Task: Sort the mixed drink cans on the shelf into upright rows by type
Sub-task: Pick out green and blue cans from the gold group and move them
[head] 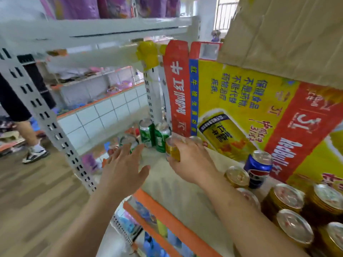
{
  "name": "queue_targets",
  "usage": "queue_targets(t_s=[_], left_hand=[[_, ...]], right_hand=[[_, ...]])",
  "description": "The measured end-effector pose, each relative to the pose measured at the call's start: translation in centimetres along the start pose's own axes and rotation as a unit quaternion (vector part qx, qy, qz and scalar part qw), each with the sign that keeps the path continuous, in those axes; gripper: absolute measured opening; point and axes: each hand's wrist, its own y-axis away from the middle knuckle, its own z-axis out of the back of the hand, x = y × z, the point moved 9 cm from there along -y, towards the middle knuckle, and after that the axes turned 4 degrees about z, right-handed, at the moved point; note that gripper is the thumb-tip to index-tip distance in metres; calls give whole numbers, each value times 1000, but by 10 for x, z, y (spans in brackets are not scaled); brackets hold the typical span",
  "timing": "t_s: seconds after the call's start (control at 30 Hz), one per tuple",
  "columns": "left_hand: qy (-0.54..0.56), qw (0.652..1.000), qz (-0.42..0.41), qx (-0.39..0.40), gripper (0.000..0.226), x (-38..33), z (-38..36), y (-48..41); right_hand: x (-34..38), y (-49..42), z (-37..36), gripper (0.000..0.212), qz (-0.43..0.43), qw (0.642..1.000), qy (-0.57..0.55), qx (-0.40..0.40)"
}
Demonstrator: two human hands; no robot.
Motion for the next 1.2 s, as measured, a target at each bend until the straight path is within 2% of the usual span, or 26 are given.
queue_targets(t_s=[0.07, 0.13, 0.27, 0.4, 0.5, 0.6, 0.73, 0.83, 0.9, 0.93, 1.03, 1.1, 1.13, 1.2], left_hand=[[4, 1000, 7, 17, 67, 13, -9, -19], [24, 999, 19, 29, 69, 28, -16, -36], [44, 998, 21, 27, 71, 43, -25, -71], [77, 994, 25, 79, 84, 61, -52, -101], [138, 988, -6, 74, 86, 63, -61, -113], [205, 977, -34, 52, 80, 67, -58, -118], [294, 954, -43, 32, 70, 78, -40, -127], [389, 921, -27, -5, 58, 84, -17, -135], [464, 885, -31, 10, 52, 80, -6, -140], [504, 862, -35, 29, 51, 75, -4, -142], [621, 775, -37, 108, 45, 53, -15, -143], [673, 717, -38, 175, 48, 32, -32, -136], [685, 697, -42, 208, 50, 19, -40, -130], [692, 669, -58, 265, 48, -11, -50, -113]], right_hand=[[3, -30, -10, 48, -7, 1000, 15, 17], [7, -54, -24, 57, -19, 999, 6, 42], [13, -97, -41, 69, -19, 1000, -11, 21], [6, -125, -60, 81, -67, 996, -6, 52], [-1, -139, -72, 84, -109, 992, 22, 64], [-2, -147, -70, 76, -129, 991, 22, 23], [4, -141, -46, 71, -123, 989, -38, -71], [4, -117, -12, 74, -150, 959, -130, -202], [1, -93, 9, 71, -179, 918, -191, -297], [-2, -80, 16, 62, -196, 895, -222, -333], [-16, -39, 19, 30, -257, 820, -331, -390], [-28, -7, 15, 20, -283, 774, -394, -406], [-32, 10, 14, 22, -298, 765, -401, -406], [-40, 50, 14, 37, -342, 747, -390, -416]])
